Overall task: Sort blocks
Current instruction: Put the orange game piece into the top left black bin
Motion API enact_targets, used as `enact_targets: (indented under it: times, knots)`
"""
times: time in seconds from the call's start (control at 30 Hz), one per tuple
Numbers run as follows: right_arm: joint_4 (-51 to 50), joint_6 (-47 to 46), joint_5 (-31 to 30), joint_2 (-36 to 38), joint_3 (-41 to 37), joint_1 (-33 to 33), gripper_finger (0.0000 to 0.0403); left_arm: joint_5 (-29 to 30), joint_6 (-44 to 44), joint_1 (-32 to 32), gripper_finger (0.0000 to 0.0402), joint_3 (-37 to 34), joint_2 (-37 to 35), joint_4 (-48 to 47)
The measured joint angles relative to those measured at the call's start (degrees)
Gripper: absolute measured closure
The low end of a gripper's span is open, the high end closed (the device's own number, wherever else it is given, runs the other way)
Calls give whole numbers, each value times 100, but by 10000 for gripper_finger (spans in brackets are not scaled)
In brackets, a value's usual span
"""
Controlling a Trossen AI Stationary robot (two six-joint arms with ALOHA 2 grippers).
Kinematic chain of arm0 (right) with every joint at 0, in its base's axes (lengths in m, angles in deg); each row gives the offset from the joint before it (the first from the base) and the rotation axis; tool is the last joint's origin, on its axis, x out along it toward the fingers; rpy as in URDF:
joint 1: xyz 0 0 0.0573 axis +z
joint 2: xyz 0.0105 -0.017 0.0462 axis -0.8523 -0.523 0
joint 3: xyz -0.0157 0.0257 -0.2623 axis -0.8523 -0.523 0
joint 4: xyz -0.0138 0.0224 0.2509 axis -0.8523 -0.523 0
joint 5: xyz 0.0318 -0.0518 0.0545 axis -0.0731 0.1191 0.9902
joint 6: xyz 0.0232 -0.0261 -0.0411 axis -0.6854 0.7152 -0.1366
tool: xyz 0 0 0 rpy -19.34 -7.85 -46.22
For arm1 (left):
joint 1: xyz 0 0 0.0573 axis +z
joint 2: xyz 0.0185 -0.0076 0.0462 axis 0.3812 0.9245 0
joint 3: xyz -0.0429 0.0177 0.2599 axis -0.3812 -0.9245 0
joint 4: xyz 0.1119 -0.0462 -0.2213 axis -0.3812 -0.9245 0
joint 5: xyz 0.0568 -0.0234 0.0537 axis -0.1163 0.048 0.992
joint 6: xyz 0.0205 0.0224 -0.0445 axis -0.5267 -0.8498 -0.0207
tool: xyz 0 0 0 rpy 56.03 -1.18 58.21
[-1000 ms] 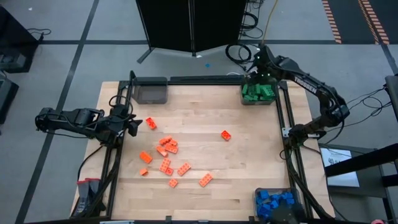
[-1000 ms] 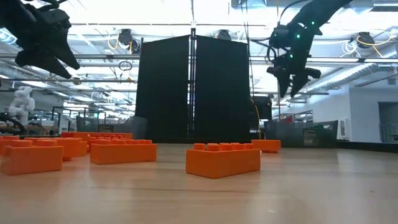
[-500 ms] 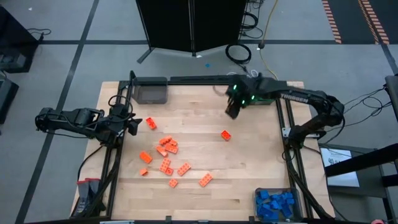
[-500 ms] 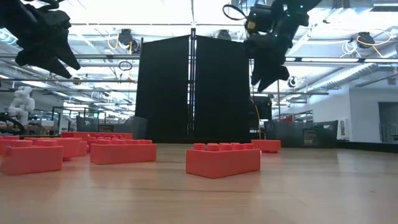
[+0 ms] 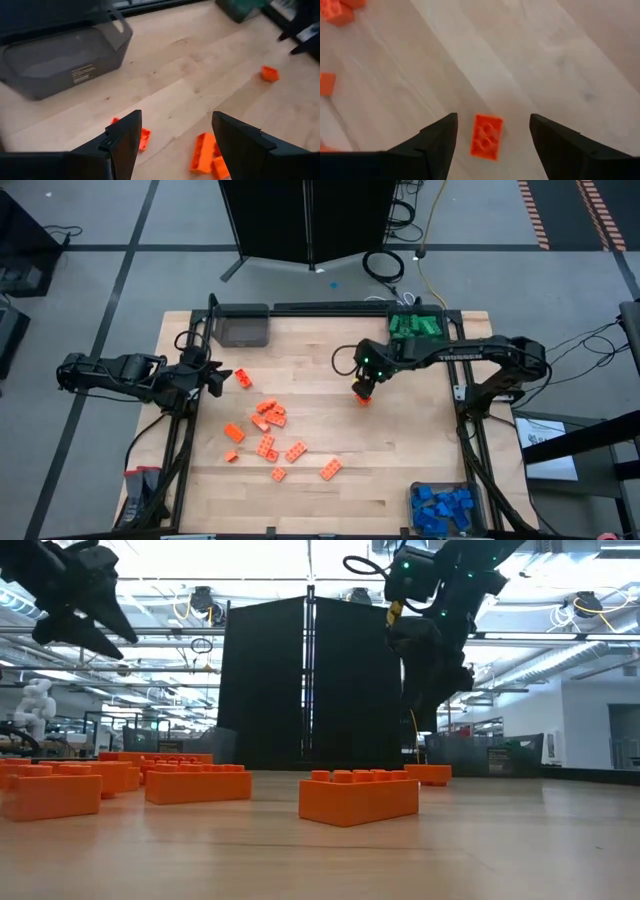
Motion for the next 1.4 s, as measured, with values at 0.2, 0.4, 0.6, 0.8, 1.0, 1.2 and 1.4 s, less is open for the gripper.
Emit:
enact_targets:
  times: [0.2,0.4,0.6,0.8,1.0,1.2,1.4]
  knots:
    - [677,-428,-135,0,-477,328,158,-9,-143,0,157,0,73,151]
    - [1052,-890,-291,0,-906,562,158,-22,-151,2,157,0,211,146]
    - [1314,-1011,-477,-3,-1111,723,158,-22,-162,2,157,-2,360,146]
    - [1393,-958,-659,-353,-1173,796,158,-24,-162,0,157,-2,486,157]
    - [1701,-1065,-586,-922,-1152,806,166,-29,-136,0,157,-2,531,163]
    - [1640,-1358,-636,-1062,-1085,797,284,-29,-132,0,157,-2,529,162]
    - [1616,-1188,-514,-1085,-832,682,284,-28,-141,1,157,-2,531,160]
